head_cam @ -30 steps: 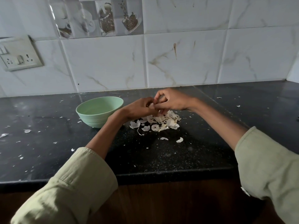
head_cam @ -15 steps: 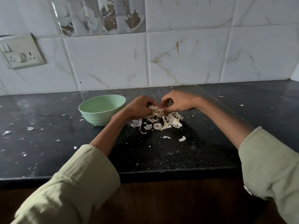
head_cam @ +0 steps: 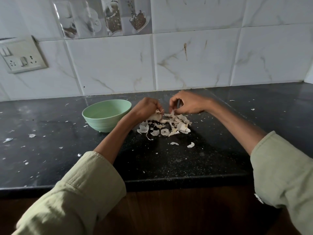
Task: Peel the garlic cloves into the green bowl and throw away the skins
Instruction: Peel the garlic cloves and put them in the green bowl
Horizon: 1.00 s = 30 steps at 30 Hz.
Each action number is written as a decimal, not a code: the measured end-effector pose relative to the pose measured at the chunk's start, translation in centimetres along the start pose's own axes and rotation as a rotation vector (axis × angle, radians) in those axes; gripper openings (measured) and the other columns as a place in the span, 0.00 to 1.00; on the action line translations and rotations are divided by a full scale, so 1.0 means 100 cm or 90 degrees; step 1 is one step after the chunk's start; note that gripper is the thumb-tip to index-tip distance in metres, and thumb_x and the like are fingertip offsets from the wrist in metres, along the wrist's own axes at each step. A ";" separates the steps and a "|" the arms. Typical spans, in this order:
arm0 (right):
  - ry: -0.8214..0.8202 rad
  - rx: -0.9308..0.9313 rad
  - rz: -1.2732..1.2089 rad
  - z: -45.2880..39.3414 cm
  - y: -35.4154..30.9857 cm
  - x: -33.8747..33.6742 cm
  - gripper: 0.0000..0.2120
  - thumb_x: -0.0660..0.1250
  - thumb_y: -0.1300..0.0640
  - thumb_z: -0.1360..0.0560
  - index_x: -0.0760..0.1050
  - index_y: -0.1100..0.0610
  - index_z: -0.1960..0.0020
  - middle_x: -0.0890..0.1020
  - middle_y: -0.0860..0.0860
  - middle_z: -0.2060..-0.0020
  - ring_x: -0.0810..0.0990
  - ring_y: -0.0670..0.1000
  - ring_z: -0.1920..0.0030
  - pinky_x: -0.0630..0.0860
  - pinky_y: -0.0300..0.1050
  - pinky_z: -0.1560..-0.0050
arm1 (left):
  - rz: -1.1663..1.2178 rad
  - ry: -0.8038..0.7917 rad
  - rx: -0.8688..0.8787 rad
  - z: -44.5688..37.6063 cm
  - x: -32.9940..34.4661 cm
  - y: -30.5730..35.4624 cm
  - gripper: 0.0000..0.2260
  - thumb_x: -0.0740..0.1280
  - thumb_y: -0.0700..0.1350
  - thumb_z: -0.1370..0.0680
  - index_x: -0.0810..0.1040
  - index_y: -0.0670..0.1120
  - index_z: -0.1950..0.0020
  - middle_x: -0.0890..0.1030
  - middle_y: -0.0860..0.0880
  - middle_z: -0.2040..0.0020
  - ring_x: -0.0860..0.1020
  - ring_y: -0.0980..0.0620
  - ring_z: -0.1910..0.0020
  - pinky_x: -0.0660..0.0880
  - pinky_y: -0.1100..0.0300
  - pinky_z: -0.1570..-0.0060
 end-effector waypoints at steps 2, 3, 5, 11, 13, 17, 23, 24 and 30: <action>-0.016 -0.007 -0.020 0.003 0.001 -0.005 0.10 0.77 0.65 0.26 0.83 0.60 0.46 0.84 0.45 0.55 0.82 0.36 0.58 0.76 0.30 0.54 | 0.014 0.009 0.011 0.001 -0.002 0.000 0.14 0.54 0.33 0.24 0.79 0.32 0.57 0.83 0.35 0.57 0.74 0.50 0.61 0.73 0.55 0.57; -0.027 -0.009 -0.031 0.005 0.000 -0.006 0.11 0.76 0.67 0.26 0.83 0.59 0.45 0.85 0.46 0.53 0.84 0.37 0.55 0.78 0.32 0.50 | 0.024 0.008 0.020 0.001 -0.002 0.001 0.14 0.54 0.34 0.24 0.77 0.30 0.57 0.83 0.32 0.55 0.74 0.49 0.59 0.74 0.53 0.55; -0.037 -0.013 -0.049 0.009 -0.004 -0.007 0.14 0.72 0.72 0.25 0.83 0.57 0.45 0.87 0.48 0.51 0.86 0.43 0.52 0.81 0.38 0.46 | 0.035 -0.007 0.025 0.004 0.001 0.004 0.14 0.54 0.34 0.23 0.78 0.35 0.62 0.84 0.43 0.62 0.76 0.55 0.63 0.74 0.60 0.56; -0.031 -0.003 -0.061 0.004 -0.011 0.002 0.10 0.70 0.66 0.22 0.85 0.56 0.46 0.87 0.48 0.52 0.87 0.50 0.52 0.82 0.43 0.48 | 0.071 -0.002 0.017 0.005 -0.001 0.008 0.20 0.51 0.39 0.19 0.76 0.44 0.66 0.84 0.43 0.61 0.76 0.47 0.60 0.70 0.54 0.59; -0.033 -0.018 -0.044 0.001 -0.020 0.011 0.05 0.73 0.59 0.22 0.85 0.54 0.46 0.86 0.46 0.51 0.83 0.43 0.53 0.76 0.34 0.52 | 0.135 0.011 -0.010 0.005 -0.003 0.004 0.19 0.51 0.42 0.19 0.73 0.44 0.67 0.83 0.43 0.64 0.77 0.45 0.60 0.70 0.53 0.59; -0.054 -0.015 -0.002 -0.007 -0.025 0.036 0.05 0.76 0.55 0.24 0.79 0.51 0.54 0.83 0.49 0.51 0.78 0.41 0.54 0.69 0.30 0.53 | 0.179 0.021 -0.039 0.008 -0.003 0.004 0.22 0.52 0.48 0.16 0.77 0.40 0.62 0.81 0.43 0.65 0.77 0.50 0.68 0.73 0.58 0.61; -0.002 -0.009 -0.043 -0.005 -0.020 0.018 0.08 0.74 0.58 0.23 0.81 0.61 0.48 0.81 0.47 0.54 0.77 0.40 0.58 0.70 0.27 0.58 | 0.089 0.040 -0.017 0.004 -0.007 0.001 0.16 0.63 0.41 0.17 0.82 0.29 0.55 0.82 0.41 0.62 0.75 0.50 0.66 0.74 0.60 0.61; 0.011 -0.008 -0.049 -0.002 -0.019 0.011 0.08 0.74 0.59 0.23 0.81 0.63 0.47 0.81 0.47 0.55 0.77 0.40 0.58 0.71 0.26 0.58 | 0.099 0.034 -0.008 0.004 -0.005 0.002 0.14 0.63 0.38 0.17 0.82 0.29 0.53 0.83 0.40 0.60 0.77 0.51 0.65 0.76 0.63 0.61; 0.065 0.009 -0.107 0.015 -0.004 -0.032 0.07 0.75 0.61 0.23 0.82 0.60 0.46 0.86 0.50 0.54 0.84 0.41 0.57 0.78 0.35 0.53 | 0.082 0.001 -0.002 -0.006 0.004 -0.006 0.07 0.68 0.38 0.19 0.86 0.38 0.52 0.87 0.41 0.57 0.85 0.48 0.57 0.83 0.49 0.44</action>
Point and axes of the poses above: each hand's wrist, its own z-axis away from the middle knuckle, its own x-axis out of the palm, y = z × x, the point moved 10 cm from there along -z, towards the middle knuckle
